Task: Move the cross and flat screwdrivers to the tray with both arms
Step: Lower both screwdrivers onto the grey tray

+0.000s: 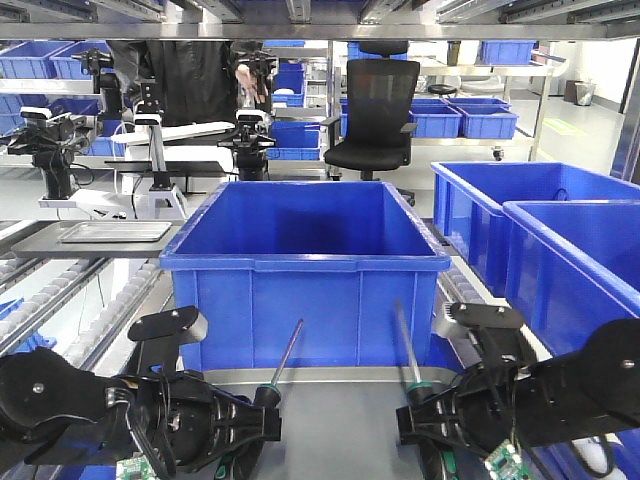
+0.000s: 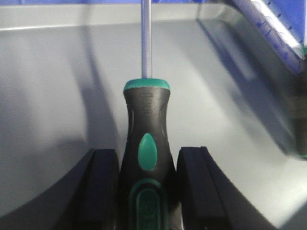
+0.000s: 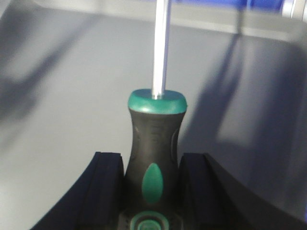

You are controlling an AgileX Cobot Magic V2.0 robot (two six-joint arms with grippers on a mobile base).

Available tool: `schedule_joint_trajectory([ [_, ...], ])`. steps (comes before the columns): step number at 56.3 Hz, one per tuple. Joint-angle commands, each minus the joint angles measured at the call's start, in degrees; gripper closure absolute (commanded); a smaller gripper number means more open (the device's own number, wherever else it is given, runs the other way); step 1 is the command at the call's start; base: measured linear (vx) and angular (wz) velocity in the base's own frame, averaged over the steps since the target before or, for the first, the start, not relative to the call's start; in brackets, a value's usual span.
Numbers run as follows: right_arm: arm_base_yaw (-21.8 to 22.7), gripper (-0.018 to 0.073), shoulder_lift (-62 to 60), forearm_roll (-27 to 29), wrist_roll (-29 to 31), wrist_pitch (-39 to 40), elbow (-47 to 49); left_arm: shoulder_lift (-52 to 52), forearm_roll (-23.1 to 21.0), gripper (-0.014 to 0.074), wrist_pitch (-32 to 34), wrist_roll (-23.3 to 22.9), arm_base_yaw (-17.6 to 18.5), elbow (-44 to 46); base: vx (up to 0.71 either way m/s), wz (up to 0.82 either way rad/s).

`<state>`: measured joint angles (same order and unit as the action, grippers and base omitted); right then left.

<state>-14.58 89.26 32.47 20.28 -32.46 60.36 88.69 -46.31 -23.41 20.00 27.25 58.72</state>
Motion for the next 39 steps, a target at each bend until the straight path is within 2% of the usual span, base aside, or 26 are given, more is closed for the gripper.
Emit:
schedule_joint_trajectory([
  [1,-0.02,0.0561,-0.85,1.34,-0.65,1.17,1.93,-2.08,-2.01,0.0585,2.91,-2.59,0.3,2.27,0.0,0.0],
  [12,-0.02,0.0494,-0.7,1.61,-0.65,-2.56,1.93,-2.08,-1.35,0.0504,3.28,-3.17,0.3,2.27,0.0,0.0],
  [19,-0.02,0.0386,-0.7,1.96,-0.65,-5.81,1.93,-2.08,-0.44,0.0391,2.2,-3.23,0.3,2.27,0.0,0.0],
  [27,-0.02,0.024,-0.7,1.96,-0.65,-6.02,1.93,-2.08,-0.44,0.0262,1.3,-3.23,0.3,2.27,0.0,0.0],
  [39,-0.02,0.0064,-0.7,1.96,-0.65,-6.22,1.93,-2.08,-0.44,0.0123,0.73,-3.19,0.3,2.27,0.0,0.0],
])
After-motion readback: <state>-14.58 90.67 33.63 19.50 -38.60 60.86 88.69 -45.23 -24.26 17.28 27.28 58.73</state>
